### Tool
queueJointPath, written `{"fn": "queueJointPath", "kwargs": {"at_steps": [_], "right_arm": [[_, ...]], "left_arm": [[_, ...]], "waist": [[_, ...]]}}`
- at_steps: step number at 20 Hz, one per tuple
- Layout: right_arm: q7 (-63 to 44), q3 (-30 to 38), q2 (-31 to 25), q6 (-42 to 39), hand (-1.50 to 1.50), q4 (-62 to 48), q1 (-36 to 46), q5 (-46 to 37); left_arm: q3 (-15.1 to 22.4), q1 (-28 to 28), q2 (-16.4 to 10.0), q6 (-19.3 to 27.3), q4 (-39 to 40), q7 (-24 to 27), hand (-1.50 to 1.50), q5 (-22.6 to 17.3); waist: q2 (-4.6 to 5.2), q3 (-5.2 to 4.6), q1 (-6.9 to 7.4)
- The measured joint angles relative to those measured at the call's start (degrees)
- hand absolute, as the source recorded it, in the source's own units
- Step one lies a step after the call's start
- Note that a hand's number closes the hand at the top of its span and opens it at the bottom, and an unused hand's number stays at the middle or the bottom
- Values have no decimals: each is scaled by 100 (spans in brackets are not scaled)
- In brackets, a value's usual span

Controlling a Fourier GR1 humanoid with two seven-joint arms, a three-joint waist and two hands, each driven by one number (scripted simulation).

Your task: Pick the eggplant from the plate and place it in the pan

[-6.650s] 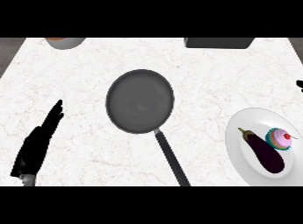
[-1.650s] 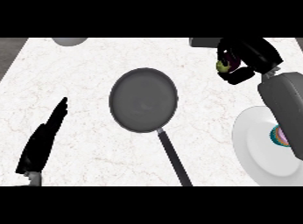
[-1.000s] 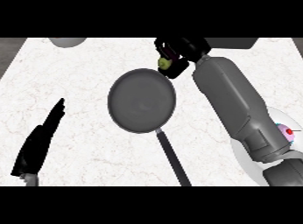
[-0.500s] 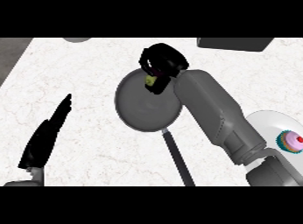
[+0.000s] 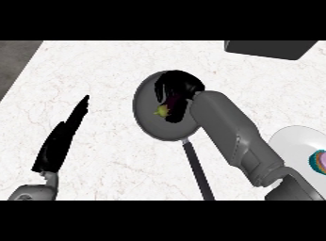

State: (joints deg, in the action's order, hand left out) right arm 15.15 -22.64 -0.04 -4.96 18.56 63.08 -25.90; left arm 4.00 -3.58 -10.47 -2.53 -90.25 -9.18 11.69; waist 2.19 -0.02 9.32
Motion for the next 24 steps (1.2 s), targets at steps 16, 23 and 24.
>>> {"fn": "queueJointPath", "kwargs": {"at_steps": [16,23,24], "right_arm": [[122,1004,4,723,-150,251,-76,2611],[376,1684,-206,1010,-150,-295,175,3099],[438,1764,-299,961,-150,-352,224,3144]], "left_arm": [[-2,-24,59,66,140,85,0,76],[-126,145,24,139,59,85,0,66],[-155,178,2,128,34,112,0,44]], "waist": [[-15,10,-51],[-17,10,-299],[-15,11,-316]]}}
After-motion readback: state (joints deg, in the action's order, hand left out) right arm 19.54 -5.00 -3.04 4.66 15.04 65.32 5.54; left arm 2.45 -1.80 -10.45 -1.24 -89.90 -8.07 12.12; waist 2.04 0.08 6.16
